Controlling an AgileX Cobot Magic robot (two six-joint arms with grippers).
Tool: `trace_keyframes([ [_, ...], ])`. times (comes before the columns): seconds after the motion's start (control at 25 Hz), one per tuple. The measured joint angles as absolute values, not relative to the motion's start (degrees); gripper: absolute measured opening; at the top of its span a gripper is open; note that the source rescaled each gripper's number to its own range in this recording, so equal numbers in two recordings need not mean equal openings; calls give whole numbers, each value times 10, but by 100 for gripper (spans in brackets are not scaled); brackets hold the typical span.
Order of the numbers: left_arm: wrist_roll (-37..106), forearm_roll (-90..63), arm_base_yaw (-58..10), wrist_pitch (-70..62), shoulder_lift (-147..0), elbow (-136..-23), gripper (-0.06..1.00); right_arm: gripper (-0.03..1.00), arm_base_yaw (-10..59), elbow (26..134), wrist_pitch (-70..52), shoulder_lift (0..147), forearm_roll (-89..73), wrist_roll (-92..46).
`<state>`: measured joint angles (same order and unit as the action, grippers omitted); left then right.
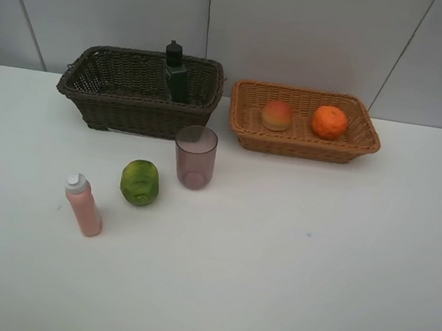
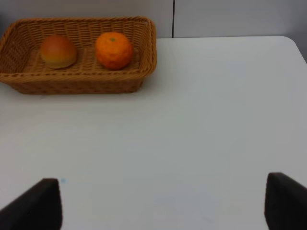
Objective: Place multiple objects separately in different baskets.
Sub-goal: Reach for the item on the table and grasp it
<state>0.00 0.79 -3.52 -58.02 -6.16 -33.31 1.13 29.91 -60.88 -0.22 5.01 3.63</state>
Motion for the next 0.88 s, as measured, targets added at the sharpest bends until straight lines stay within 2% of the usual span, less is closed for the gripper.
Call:
trace_keyframes([
  [0.6, 34, 0, -62, -571, -378, -432, 96, 84, 11, 299, -608, -2, 50, 36],
  [0.88, 8, 0, -62, -612, -504, -464, 100, 84, 11, 299, -608, -2, 50, 36],
])
